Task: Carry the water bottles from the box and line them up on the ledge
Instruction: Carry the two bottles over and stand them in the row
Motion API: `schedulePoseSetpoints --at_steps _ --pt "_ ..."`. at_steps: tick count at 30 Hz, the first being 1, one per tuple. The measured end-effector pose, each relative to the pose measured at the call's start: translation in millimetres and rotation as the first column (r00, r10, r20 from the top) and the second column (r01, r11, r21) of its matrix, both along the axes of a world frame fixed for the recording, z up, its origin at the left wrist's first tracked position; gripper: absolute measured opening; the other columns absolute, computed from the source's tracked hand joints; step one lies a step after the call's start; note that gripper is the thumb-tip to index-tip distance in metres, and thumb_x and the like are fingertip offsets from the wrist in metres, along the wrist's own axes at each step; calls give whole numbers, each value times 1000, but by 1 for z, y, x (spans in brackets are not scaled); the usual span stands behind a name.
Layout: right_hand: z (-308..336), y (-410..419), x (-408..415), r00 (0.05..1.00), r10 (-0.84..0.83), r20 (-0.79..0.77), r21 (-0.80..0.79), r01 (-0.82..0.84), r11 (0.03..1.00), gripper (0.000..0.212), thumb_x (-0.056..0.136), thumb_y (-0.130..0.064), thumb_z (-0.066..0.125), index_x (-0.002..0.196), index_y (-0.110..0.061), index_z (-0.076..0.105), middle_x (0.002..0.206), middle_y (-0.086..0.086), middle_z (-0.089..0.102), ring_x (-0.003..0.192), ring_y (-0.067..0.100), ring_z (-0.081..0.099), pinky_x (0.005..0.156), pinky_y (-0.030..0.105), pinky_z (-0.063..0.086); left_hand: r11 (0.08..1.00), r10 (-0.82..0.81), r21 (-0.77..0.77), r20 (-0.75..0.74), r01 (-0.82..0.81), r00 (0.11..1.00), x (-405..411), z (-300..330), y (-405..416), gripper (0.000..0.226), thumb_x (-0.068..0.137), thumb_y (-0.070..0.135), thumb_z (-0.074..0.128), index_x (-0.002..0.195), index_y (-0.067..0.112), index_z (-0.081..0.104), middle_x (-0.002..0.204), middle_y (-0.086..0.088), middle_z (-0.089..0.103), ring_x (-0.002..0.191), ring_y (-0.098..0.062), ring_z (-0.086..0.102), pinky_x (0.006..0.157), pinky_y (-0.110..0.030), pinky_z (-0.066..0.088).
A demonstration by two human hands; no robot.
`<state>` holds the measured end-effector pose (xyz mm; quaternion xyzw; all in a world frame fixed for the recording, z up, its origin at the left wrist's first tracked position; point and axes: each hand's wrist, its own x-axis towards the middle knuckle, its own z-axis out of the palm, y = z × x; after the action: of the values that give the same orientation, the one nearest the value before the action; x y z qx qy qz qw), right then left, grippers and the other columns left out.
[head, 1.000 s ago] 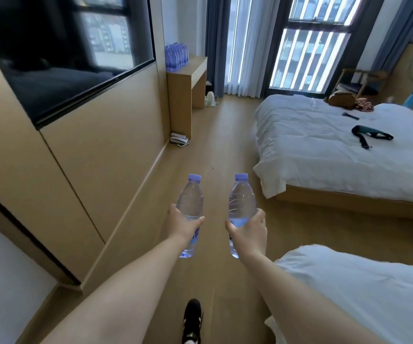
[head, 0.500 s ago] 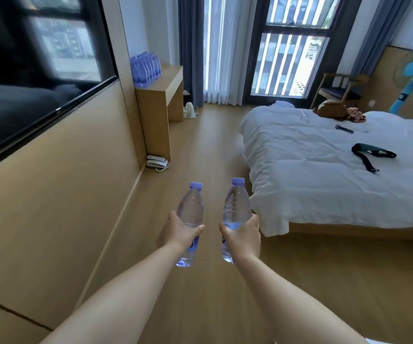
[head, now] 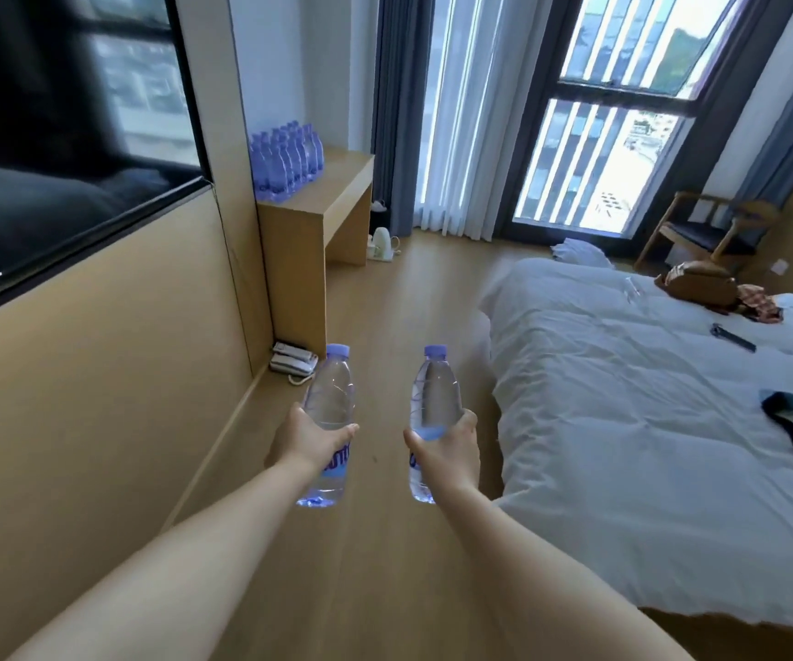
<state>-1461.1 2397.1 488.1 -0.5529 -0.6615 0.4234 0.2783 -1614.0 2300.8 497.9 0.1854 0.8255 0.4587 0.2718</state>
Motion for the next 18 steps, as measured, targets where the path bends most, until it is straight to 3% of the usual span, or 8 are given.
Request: schedulePoseSetpoints --at_steps 3,10,15,18 --pt "4 54 -45 999 42 -12 -8 -42 999 63 76 -33 74 124 -14 39 120 3 54 108 27 56 88 40 51 1000 4 -21 -14 -5 1000 -43 6 45 61 67 35 86 111 12 51 103 -5 65 95 -27 63 90 -40 51" --pt "-11 202 -164 997 68 -31 29 -67 997 64 75 -33 74 126 -19 38 119 1 54 107 27 56 83 35 49 999 -18 -35 -71 16 997 -159 1 189 59 69 35 85 111 15 48 103 -2 62 92 -23 60 79 -32 46" --pt "-14 314 -248 999 38 -28 17 -37 999 64 74 -34 73 126 -20 39 120 -2 53 106 26 56 78 33 45 997 -40 -74 -93 33 995 -249 -1 303 58 68 36 85 108 12 49 102 -5 64 90 -25 62 81 -34 51" --pt "-2 375 -288 998 -1 -61 -21 -1 1000 53 73 -31 74 112 -26 38 113 -1 56 96 23 61 74 33 49 996 -53 -73 -101 45 993 -293 10 369 57 68 38 85 104 15 48 97 -3 63 89 -27 62 83 -38 53"
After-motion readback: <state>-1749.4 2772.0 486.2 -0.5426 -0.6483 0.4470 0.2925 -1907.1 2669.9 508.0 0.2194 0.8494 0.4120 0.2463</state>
